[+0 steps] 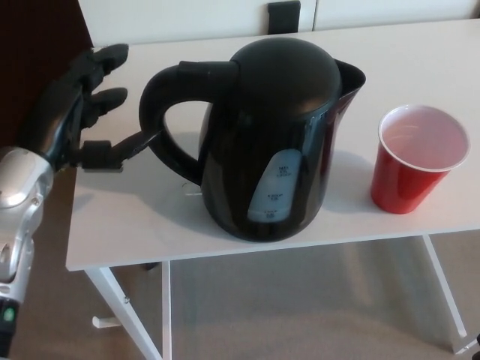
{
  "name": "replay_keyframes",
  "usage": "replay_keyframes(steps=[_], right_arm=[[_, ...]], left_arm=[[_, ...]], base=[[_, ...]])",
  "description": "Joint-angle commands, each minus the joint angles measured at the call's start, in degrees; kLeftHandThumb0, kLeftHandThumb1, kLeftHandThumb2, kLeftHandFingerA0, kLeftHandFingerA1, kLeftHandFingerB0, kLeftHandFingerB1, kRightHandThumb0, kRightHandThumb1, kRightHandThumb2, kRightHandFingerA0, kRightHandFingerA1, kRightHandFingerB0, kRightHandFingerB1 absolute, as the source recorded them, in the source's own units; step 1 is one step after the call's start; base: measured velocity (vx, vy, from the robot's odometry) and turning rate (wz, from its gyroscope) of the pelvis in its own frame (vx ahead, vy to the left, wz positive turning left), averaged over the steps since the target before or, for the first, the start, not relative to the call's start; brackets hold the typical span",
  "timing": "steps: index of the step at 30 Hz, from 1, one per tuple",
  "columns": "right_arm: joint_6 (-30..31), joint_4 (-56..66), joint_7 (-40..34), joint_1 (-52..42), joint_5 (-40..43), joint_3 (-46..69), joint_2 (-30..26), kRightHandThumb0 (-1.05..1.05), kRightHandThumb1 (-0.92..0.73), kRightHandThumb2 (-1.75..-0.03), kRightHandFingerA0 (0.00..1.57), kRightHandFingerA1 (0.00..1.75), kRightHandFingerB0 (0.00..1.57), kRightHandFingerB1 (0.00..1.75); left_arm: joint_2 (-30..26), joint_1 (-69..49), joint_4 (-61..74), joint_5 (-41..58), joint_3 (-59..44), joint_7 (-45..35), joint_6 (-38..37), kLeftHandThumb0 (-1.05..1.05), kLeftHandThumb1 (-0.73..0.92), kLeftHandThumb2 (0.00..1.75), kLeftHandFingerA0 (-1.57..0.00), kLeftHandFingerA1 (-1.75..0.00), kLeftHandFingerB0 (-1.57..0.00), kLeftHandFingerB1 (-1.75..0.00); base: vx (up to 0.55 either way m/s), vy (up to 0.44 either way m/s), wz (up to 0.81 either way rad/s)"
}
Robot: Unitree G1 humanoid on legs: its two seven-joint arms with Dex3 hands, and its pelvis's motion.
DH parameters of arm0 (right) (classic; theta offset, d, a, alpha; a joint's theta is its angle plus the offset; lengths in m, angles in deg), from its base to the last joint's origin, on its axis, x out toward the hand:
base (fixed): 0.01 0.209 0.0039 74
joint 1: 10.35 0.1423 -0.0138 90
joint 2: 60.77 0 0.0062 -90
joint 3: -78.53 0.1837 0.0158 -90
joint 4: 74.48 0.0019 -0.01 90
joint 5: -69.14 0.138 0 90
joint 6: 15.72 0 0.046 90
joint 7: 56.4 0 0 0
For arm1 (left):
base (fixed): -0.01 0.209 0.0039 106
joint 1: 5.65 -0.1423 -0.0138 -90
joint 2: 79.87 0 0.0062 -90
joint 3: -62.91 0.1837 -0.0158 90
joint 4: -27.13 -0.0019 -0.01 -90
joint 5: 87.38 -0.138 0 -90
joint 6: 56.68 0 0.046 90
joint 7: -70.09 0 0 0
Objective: The robot walk towards a table in front and uses its left hand to pick up the pot from the base and pour water to the cup on the right hand side
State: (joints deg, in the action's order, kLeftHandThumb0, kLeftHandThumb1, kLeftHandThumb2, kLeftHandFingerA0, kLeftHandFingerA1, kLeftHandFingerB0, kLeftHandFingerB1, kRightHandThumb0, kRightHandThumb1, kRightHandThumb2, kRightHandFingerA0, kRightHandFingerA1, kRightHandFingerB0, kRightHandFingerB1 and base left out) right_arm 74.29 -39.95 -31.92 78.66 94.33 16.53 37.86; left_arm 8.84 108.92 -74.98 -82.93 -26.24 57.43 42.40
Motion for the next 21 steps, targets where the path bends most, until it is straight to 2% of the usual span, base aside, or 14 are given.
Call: replay_keyframes(steps=[1, 9, 10, 15, 21], right_arm=[[0.5, 1.2, 0.3, 0.4, 0.1, -0.1, -1.1, -0.35, -0.51, -0.64, 0.32, 0.77, 0.32, 0.5], [0.2, 1.5, 0.0, 0.4, -0.2, -0.5, -0.9, -0.36, -0.5, -0.64, 0.35, 0.76, 0.38, 0.54], [0.2, 1.4, -0.2, 0.4, -0.1, -0.4, -0.9, -0.35, -0.52, -0.65, 0.37, 0.81, 0.4, 0.55], [0.4, 2.1, -0.2, 0.7, -0.1, -0.5, -1.0, -0.36, -0.51, -0.64, 0.33, 0.76, 0.35, 0.51], [1.4, 2.7, -0.9, 0.9, 0.5, -0.1, -0.7, -0.36, -0.57, -0.64, 0.33, 0.79, 0.34, 0.53]], left_arm=[[1.2, 1.2, 1.8, -0.7, 0.4, -0.3, 1.0, -0.58, 0.42, 0.67, -0.2, -0.38, -0.11, -0.34], [3.0, 0.8, 4.5, -2.9, 1.9, 1.3, 1.5, -0.53, 0.43, 0.67, -0.22, -0.39, -0.13, -0.34], [3.6, 0.7, 4.8, -2.8, 2.0, 1.6, 2.2, -0.51, 0.44, 0.66, -0.22, -0.39, -0.14, -0.34], [4.8, 1.4, 4.2, -3.7, 2.4, 2.1, 2.8, -0.54, 0.44, 0.68, -0.24, -0.41, -0.13, -0.35], [6.3, 1.3, 4.6, -2.4, 1.4, 2.2, 5.6, -0.53, 0.45, 0.69, -0.23, -0.41, -0.13, -0.36]], base=[[0.0, 0.0, 0.0], [0.0, 0.0, 0.0], [0.0, 0.0, 0.0], [0.0, 0.0, 0.0], [0.0, 0.0, 0.0]])
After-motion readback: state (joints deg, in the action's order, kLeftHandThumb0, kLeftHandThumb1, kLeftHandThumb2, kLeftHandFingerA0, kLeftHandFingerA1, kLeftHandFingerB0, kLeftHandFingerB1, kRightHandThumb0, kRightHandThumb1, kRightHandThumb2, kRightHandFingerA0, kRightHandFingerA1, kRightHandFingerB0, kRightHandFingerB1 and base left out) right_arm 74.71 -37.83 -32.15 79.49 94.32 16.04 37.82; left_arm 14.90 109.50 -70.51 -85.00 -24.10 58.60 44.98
